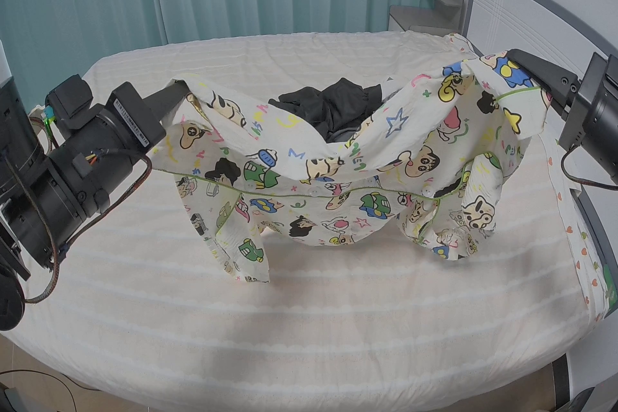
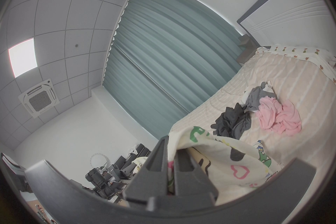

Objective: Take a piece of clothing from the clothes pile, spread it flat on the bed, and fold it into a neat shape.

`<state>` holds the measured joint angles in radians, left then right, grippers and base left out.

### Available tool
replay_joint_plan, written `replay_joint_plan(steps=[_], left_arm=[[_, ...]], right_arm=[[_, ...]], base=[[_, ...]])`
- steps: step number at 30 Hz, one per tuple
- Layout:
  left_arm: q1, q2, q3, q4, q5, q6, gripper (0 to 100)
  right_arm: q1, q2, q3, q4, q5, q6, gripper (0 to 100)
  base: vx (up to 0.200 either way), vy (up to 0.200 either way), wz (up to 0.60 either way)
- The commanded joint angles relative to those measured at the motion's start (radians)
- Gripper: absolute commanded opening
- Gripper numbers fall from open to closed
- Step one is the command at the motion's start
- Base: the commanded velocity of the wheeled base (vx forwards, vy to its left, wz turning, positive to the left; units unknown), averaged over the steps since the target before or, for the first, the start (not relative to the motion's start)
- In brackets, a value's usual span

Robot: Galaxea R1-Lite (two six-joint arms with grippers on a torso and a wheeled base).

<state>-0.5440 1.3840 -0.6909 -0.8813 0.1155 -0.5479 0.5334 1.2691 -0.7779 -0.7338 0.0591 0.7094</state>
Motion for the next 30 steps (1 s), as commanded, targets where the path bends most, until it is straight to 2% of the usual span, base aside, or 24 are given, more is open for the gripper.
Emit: replay_joint_plan(steps=[1,6,13,18,30], left_arm=[[-0.007,-0.013,0.033,0.002,0.003,0.016,0],[-0.048,-0.033,0.070,-0.002,0.004,0.071,0],[-0.097,-0.046,0.082,-0.001,0.046,0.075,0],[-0.093,-0.048,0.088,-0.001,0.038,0.072,0],[-0.083,-0.056,0.100,-0.001,0.038,0.075,0]], right_arm=[[0.017,-0.039,0.000,0.024,0.001,0.001,0],[0.039,-0.088,0.019,0.086,0.001,0.001,0],[0.050,-0.108,0.078,0.096,-0.002,0.001,0],[0.050,-0.103,0.100,0.094,0.002,0.001,0],[0.062,-0.096,0.092,0.094,0.010,0.001,0]], base=[[0.000,0.000,0.00],[0.000,0.000,0.00],[0.000,0.000,0.00],[0.000,0.000,0.00],[0.000,0.200,0.00]])
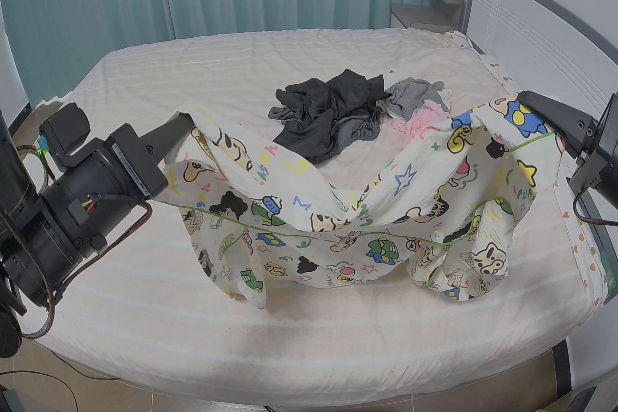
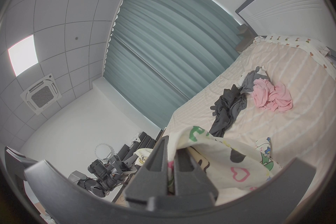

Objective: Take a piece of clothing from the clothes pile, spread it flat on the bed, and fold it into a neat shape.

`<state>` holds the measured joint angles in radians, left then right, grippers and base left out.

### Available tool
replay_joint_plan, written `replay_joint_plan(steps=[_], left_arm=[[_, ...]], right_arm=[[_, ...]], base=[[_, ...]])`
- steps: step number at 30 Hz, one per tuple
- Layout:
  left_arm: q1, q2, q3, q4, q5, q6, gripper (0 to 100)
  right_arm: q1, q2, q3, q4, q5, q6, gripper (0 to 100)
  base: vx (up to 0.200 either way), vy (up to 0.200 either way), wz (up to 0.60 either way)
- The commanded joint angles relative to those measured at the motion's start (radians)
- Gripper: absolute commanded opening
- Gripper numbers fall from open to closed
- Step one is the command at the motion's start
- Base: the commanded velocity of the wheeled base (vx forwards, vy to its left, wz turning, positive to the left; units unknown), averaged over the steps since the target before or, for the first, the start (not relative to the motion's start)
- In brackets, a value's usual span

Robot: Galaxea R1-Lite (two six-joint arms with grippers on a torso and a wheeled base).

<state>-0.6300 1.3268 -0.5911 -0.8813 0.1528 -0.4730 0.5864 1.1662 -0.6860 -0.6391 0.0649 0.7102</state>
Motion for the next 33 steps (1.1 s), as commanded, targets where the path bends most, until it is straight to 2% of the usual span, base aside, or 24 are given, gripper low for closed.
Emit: replay_joint_plan(steps=[1,5,27,33], left_arm=[[0.007,0.002,0.000,-0.001,0.001,0.002,0],[0.038,0.006,0.000,-0.001,-0.001,0.014,0],[0.069,-0.014,0.000,-0.001,-0.001,0.043,0],[0.073,-0.028,0.000,0.002,-0.001,0.043,0]], right_arm=[[0.012,0.007,0.000,-0.001,0.007,0.000,0],[0.016,0.013,-0.004,-0.001,0.010,0.000,0],[0.076,0.033,-0.009,-0.001,0.010,-0.002,0],[0.095,0.050,-0.010,-0.001,0.012,-0.032,0]], base=[[0.000,0.200,0.00],[0.000,0.200,0.00],[0.000,0.200,0.00],[0.000,0.200,0.00]])
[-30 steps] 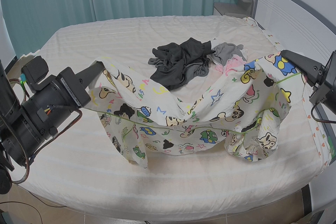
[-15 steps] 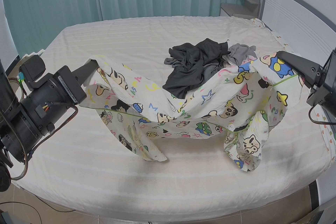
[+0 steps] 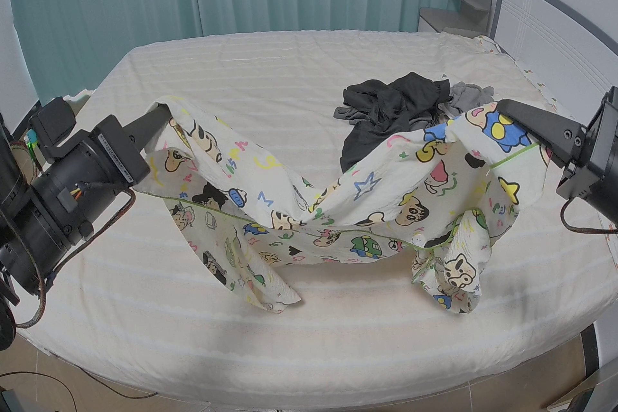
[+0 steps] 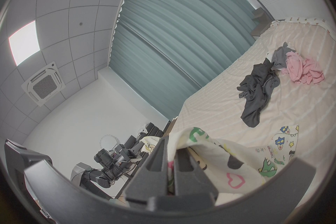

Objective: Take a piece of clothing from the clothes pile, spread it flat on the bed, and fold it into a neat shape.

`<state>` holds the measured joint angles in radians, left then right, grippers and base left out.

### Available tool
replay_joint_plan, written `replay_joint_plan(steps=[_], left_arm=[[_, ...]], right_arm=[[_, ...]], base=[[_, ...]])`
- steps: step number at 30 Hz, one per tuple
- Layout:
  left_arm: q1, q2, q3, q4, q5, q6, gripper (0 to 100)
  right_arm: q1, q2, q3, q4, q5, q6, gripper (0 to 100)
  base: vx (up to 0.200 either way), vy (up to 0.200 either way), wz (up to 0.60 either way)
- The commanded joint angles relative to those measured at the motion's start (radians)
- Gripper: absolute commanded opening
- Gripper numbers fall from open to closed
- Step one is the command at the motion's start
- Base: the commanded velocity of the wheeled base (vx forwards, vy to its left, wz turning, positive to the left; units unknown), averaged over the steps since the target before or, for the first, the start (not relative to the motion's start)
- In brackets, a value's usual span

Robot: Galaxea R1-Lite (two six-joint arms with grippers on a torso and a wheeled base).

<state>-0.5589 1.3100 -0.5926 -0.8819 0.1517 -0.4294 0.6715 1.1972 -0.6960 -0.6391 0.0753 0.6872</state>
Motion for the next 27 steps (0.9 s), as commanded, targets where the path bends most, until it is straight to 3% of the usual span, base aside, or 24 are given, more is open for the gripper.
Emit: replay_joint_plan(steps=[1,27], left_arm=[[0.002,-0.011,0.002,0.003,0.000,-0.002,0],[0.040,-0.074,0.011,0.009,0.002,0.000,0]], right_arm=[[0.013,0.021,0.000,-0.002,0.000,-0.011,0],[0.063,0.101,-0.085,-0.001,0.008,-0.051,0]], base=[[0.000,0.200,0.00],[0.000,0.200,0.00]])
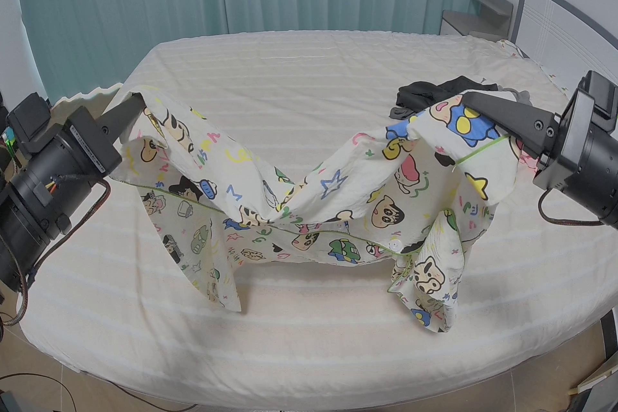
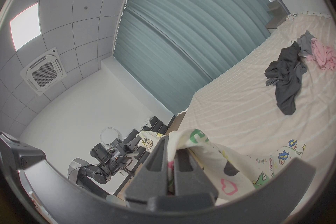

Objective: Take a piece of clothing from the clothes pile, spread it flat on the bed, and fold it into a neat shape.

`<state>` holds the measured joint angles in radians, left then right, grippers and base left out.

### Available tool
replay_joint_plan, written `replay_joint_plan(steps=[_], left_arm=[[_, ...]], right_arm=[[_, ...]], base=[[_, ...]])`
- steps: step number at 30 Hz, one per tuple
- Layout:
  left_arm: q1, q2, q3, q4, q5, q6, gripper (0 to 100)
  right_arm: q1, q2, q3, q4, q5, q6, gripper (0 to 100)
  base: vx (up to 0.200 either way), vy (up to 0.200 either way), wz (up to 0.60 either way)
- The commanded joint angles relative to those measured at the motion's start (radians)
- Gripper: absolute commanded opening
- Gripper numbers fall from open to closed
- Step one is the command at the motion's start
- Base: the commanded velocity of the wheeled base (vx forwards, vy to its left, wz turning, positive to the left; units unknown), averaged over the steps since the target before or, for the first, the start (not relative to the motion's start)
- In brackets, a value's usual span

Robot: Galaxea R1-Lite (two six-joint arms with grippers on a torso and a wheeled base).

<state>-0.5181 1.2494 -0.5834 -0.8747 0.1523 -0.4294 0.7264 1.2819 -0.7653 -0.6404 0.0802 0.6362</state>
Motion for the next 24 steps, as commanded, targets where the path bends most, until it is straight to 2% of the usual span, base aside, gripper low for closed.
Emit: replay_joint_plan(steps=[1,21,24], left_arm=[[0.000,-0.016,0.002,0.002,0.001,0.000,0],[0.006,-0.045,0.020,0.003,0.004,0.006,0],[0.009,-0.045,0.030,0.003,0.004,0.006,0]], right_arm=[[0.010,0.017,-0.017,0.001,0.003,0.000,0],[0.079,0.056,-0.061,-0.001,-0.002,-0.026,0],[0.079,0.053,-0.051,-0.001,-0.005,-0.026,0]], base=[[0.000,0.200,0.00],[0.000,0.200,0.00],[0.000,0.000,0.00]])
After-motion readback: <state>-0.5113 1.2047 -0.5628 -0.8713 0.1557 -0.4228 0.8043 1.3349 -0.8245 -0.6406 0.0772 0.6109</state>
